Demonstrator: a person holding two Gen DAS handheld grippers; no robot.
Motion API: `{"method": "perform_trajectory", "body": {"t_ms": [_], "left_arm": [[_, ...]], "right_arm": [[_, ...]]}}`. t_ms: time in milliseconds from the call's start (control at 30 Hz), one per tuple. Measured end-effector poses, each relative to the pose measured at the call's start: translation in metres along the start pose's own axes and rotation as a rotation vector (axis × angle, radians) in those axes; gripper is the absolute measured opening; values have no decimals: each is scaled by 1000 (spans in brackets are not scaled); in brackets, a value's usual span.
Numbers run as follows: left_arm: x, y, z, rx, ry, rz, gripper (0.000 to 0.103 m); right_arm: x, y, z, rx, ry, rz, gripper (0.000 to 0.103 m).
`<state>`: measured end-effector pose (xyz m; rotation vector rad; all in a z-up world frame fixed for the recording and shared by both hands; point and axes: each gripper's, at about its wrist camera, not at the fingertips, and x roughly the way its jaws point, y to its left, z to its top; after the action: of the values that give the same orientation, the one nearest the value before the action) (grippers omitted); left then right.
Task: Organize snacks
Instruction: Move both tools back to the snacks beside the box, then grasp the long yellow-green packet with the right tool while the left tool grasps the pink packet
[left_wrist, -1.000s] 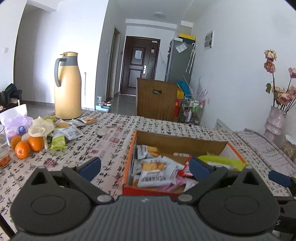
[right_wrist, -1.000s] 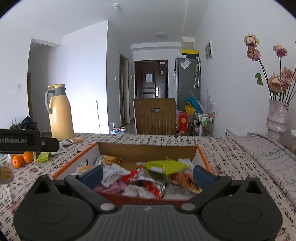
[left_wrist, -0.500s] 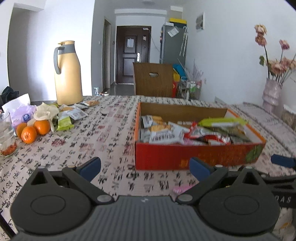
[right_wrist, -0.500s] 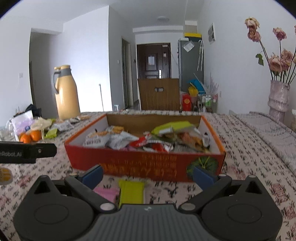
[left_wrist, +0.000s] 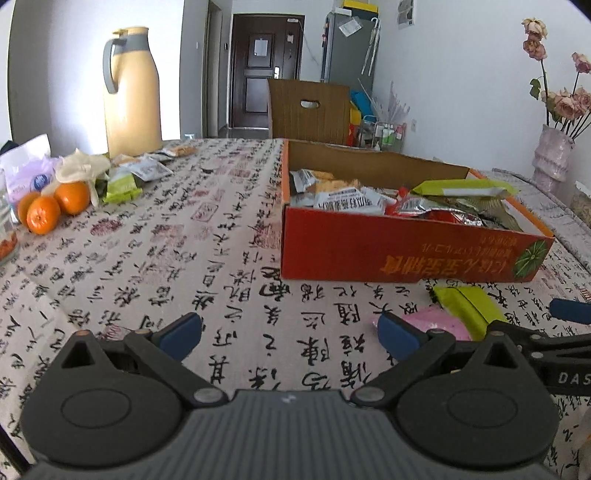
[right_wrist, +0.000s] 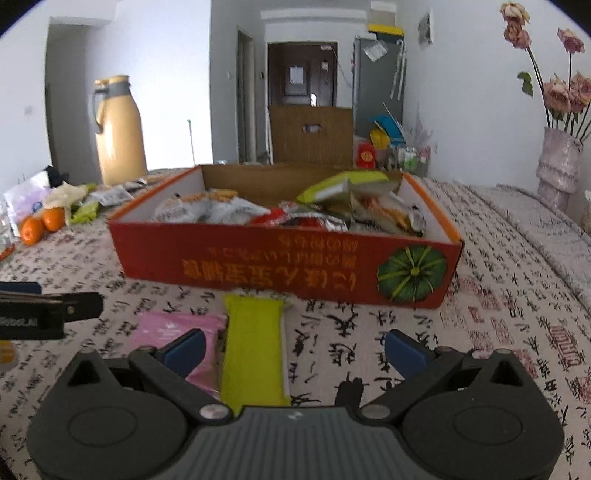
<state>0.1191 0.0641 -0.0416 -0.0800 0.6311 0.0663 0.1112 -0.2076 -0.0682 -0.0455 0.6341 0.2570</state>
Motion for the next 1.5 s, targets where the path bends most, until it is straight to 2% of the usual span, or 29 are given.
{"method": "perform_trajectory", "body": {"t_ms": [167,233,500,600,667,700,933,1100,1500], "left_arm": [[8,0,-3,-1,27,-10,103],[8,0,-3,-3,27,-20,103],[12,1,-3,-9,42,-49,103],[11,1,-4,-11,42,-49,103],[11,1,-4,-14,42,-48,103],[11,1,-4,-14,42,-47,103],[12,1,-4,-17,49,-39,103],[7,1,-1,-31,38,7,103],[-14,-34,15,2,30,-19,103]], "right_arm": [[15,-2,-3,11,56,15,83],[19,-1,-3,7,69,22,79],[21,4,-4,-19,63,25,75],[19,6,-4,-31,53,47,60],[16,8,-4,-46,47,69,41],[14,11,-5,-61,44,80,38],[8,11,-8,-64,20,87,34],[-2,5,-7,-38,-23,95,33],[-31,-26,-6,33,-118,87,33]]}}
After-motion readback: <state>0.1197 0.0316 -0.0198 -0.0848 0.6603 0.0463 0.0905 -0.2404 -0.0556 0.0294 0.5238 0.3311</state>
